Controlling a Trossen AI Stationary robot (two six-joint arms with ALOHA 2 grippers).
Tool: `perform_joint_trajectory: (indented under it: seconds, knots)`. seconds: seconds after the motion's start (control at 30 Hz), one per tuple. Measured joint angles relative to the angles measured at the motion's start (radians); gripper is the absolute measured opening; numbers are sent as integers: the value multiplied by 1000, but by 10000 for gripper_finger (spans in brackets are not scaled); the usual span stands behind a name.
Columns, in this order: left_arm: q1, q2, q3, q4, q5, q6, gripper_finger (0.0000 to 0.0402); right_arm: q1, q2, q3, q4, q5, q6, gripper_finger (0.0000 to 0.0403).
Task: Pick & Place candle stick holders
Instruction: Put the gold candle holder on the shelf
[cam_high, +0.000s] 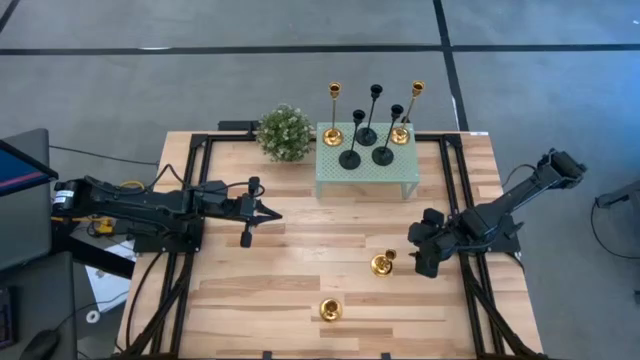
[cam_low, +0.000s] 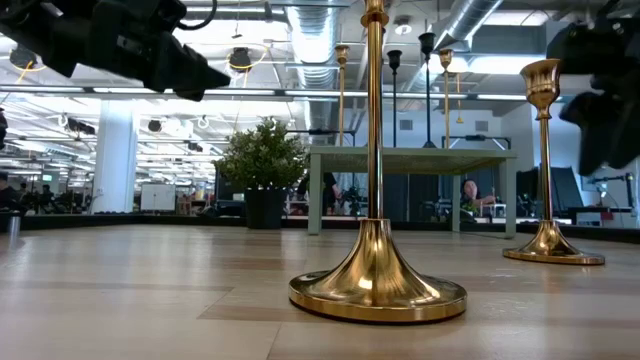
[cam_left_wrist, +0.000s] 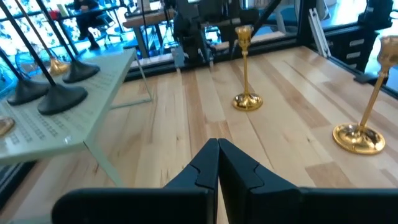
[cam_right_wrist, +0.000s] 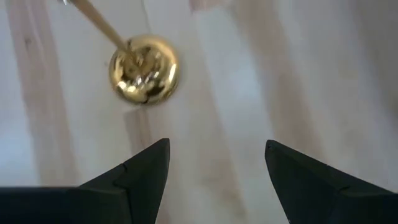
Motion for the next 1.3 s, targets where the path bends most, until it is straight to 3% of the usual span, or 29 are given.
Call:
perform_joint_trajectory:
  seconds: [0.23, 0.43, 0.67, 0.77, 0.93, 1.3]
  knots:
    - [0, 0, -21, 1, 0, -6, 8, 131, -67, 0, -1, 213, -146, 255]
    - [0, 0, -21, 11, 0, -7, 8, 239, -144, -25, 2, 492, -151, 255]
    - [0, 0, -21, 16, 0, -4, 8, 288, -300, -168, 170, 597, -224, 255]
    - [0, 0, -21, 16, 0, -4, 8, 278, -382, -264, 350, 613, -312, 255]
    - [0, 0, -21, 16, 0, -4, 8, 260, -490, -384, 595, 517, -407, 255]
    - [0, 0, -22, 16, 0, -4, 8, 260, -538, -429, 606, 496, -160, 255]
